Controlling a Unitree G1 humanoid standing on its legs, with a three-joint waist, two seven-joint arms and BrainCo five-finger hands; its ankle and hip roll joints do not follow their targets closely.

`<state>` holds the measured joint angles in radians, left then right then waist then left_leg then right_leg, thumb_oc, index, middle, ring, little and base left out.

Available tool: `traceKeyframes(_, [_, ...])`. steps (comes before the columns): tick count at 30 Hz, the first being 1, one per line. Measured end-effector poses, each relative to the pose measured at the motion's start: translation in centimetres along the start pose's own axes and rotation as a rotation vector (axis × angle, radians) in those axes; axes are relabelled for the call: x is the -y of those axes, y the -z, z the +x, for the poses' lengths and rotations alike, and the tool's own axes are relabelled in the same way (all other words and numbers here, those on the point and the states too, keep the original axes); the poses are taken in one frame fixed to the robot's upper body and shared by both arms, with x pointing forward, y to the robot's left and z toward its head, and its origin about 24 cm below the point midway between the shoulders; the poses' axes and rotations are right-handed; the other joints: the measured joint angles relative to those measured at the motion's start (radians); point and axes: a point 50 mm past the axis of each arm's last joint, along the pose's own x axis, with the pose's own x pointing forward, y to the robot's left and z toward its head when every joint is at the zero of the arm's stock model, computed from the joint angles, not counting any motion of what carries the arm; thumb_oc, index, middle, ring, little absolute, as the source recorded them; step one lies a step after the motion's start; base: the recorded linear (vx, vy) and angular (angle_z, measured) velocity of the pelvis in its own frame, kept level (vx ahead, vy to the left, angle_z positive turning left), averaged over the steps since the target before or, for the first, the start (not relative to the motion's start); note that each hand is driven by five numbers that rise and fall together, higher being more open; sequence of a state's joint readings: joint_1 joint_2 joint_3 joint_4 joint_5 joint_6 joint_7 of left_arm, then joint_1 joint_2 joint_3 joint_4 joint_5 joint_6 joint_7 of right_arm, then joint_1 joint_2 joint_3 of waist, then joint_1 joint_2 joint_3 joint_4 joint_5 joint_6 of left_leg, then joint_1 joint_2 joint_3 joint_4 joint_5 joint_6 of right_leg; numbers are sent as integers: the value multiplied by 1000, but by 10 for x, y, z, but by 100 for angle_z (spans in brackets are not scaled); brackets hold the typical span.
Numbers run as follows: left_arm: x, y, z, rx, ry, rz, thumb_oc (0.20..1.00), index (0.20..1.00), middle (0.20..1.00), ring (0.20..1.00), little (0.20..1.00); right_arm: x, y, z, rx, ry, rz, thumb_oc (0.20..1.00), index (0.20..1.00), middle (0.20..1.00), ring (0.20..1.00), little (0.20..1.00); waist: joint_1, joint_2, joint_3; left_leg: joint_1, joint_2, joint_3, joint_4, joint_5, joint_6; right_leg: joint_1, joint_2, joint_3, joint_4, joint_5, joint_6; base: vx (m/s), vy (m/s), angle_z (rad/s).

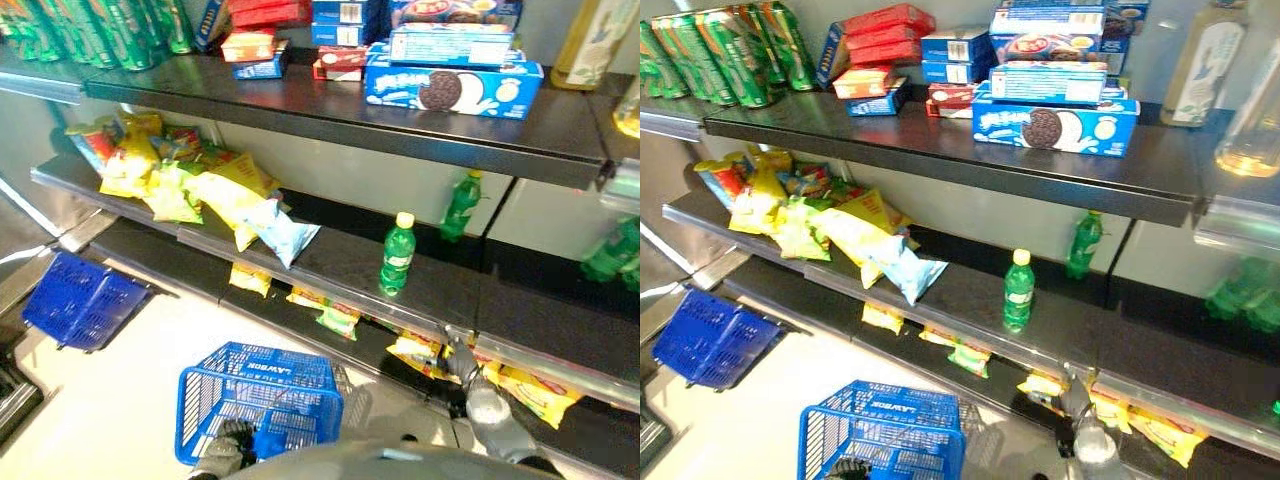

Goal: Pick up the snacks into the basket

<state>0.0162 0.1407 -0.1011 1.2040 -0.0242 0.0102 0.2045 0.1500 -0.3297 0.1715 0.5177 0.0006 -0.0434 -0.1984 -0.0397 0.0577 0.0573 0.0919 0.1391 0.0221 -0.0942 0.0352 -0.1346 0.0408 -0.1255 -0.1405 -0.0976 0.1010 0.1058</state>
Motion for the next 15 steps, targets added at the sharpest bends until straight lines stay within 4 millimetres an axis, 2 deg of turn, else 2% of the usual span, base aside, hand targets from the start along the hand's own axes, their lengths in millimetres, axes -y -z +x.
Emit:
traceKeyframes(2, [-1,-2,0,7,-3,-8,200,200,200,200,200,4,13,-2,-56,13,-8,1000,1000,1000,1000,1000,0,-1,2,-2,-3,7,0,-3,0,-10,-1,14,0,3,5,-2,10,-17])
traceKeyframes(4, [-2,-4,1,10,-5,-17,200,200,200,200,200,4,14,-5,-50,6,-5,1000,1000,1000,1000,1000,-11,-3,14,-1,-4,9,0,-4,1,-11,-2,17,0,6,9,-4,6,-7])
traceKeyframes(10, [2,-10,1,34,1,9,200,200,200,200,200,9,-26,-9,148,7,43,1000,1000,1000,1000,1000,-26,0,36,-3,-4,10,0,-3,0,-13,-3,17,0,4,10,-6,0,0])
traceKeyframes(15, [3,-18,0,75,-24,66,200,200,200,200,200,24,-47,-14,263,60,84,1000,1000,1000,1000,1000,-26,-1,50,-34,-6,8,4,2,-3,-43,-4,16,0,7,13,-62,1,1])
